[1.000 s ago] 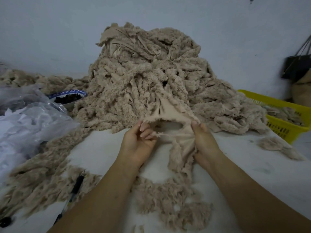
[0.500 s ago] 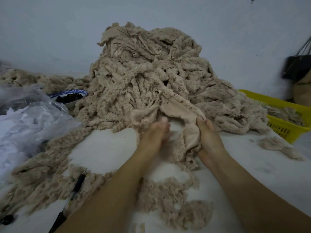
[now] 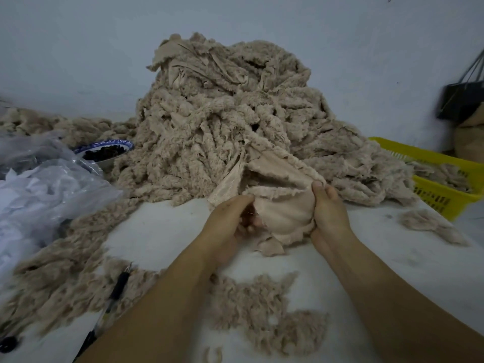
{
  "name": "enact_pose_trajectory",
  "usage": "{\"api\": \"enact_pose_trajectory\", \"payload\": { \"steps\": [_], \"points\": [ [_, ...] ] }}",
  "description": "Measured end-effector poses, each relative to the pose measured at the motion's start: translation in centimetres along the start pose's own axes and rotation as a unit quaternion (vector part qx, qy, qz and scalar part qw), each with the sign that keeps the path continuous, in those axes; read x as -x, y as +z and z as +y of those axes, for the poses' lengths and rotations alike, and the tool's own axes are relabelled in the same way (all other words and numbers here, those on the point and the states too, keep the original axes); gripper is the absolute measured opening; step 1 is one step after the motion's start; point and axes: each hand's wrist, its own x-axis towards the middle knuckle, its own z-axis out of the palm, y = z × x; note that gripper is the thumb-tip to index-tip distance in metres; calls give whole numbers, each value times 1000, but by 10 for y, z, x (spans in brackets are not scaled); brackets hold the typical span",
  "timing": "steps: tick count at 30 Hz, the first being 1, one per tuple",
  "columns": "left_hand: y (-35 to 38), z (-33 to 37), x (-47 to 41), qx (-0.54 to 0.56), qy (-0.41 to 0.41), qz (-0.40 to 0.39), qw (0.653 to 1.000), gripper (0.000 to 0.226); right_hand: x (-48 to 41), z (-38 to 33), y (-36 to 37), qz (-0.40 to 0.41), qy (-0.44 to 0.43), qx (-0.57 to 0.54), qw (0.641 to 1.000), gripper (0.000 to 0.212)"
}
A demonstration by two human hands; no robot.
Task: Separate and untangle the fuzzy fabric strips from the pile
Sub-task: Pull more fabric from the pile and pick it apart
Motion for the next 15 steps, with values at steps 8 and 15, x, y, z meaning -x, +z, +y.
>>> {"api": "enact_pose_trajectory", "payload": {
  "steps": [8, 15],
  "points": [
    [0, 1, 0, 30, -25, -39, 998, 28, 5, 2, 3, -97, 84, -24, 991, 33],
    [2, 5, -3, 51, 52, 39, 997, 44, 6, -1, 6, -53, 55, 14, 997, 13]
  ]
}}
